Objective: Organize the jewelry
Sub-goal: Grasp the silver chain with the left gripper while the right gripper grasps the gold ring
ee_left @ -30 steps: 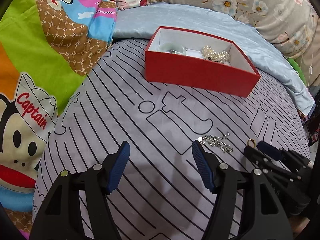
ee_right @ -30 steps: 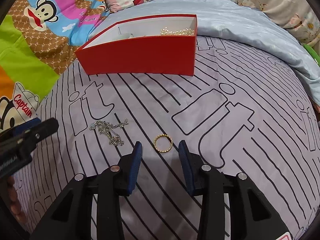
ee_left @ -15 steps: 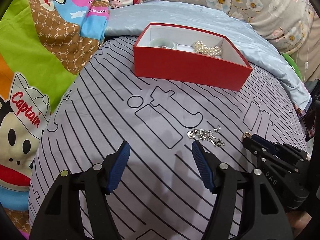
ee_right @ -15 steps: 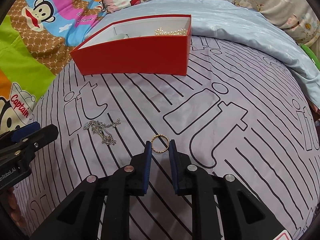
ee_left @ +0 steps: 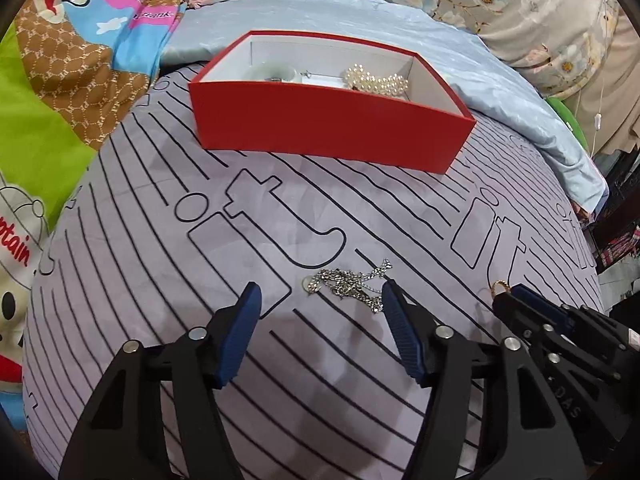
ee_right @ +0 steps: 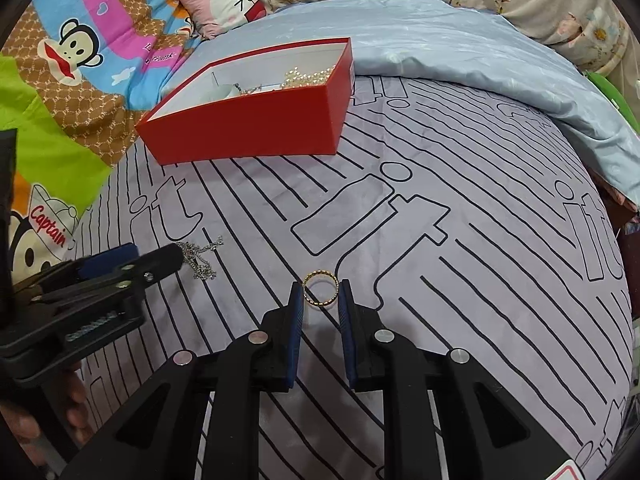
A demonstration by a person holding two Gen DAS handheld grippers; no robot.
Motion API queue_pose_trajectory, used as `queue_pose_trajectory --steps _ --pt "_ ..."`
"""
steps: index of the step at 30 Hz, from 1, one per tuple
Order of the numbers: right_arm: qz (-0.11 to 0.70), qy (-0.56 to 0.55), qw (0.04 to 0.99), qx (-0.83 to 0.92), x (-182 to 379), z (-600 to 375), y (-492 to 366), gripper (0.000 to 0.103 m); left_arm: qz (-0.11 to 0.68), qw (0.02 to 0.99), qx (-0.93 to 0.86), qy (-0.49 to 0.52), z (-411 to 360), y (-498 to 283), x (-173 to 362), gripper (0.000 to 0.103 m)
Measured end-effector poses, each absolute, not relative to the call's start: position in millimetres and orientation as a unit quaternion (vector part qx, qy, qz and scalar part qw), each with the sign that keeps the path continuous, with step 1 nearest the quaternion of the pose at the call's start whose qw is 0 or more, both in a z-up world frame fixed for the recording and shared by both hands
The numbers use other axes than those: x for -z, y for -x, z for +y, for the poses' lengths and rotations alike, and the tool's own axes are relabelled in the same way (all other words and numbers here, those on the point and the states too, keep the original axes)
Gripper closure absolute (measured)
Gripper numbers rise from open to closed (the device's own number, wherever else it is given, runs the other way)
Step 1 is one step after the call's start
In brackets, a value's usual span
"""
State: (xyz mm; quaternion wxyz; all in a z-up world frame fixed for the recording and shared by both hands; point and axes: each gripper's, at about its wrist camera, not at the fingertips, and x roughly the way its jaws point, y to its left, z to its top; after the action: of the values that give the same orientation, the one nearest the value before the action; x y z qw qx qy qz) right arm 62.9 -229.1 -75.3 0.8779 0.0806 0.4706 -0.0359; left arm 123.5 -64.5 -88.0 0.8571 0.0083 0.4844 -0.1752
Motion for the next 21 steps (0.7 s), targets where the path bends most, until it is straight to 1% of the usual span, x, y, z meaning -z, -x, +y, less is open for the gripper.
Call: queue_pose_trajectory --steps 2,3,5,9,13,15,16,17,21 --pt "0.470 -0.083 0.878 0.036 74 -231 -63 0.087 0.488 0.854 0.180 -0.011 -68 -125 92 0.053" --pt "0.469 -0.083 0.878 0.036 74 -232 -63 0.087 0.489 0.853 0.179 -0.015 -69 -125 95 0.054" --pt "0.469 -0.084 0.878 0.035 74 -234 -63 0.087 0.486 0.856 0.175 -0.020 -72 -126 99 0.062" --pt "0.468 -0.086 0.879 0.033 74 -234 -64 0.087 0.475 0.862 0.176 -0.035 -78 -125 100 0.063" --pt "0.469 -0.088 0.878 0.030 75 -233 -63 0.087 0.465 0.867 0.174 -0.047 -81 -122 101 0.075" --pt "0.469 -0.088 0.878 0.029 75 -232 -63 0.087 0.465 0.867 0.174 -0.039 -78 -123 101 0.083" --pt "0.469 -0.089 0.878 0.028 75 -232 -63 0.087 0.466 0.866 0.175 -0.035 -76 -124 101 0.092" --pt "0.469 -0.089 0.878 0.027 75 -232 -63 0.087 0.468 0.865 0.177 -0.031 -75 -124 101 0.093" --pt "0.468 -0.090 0.879 0.024 75 -229 -63 0.087 0.467 0.865 0.183 -0.033 -74 -122 100 0.094"
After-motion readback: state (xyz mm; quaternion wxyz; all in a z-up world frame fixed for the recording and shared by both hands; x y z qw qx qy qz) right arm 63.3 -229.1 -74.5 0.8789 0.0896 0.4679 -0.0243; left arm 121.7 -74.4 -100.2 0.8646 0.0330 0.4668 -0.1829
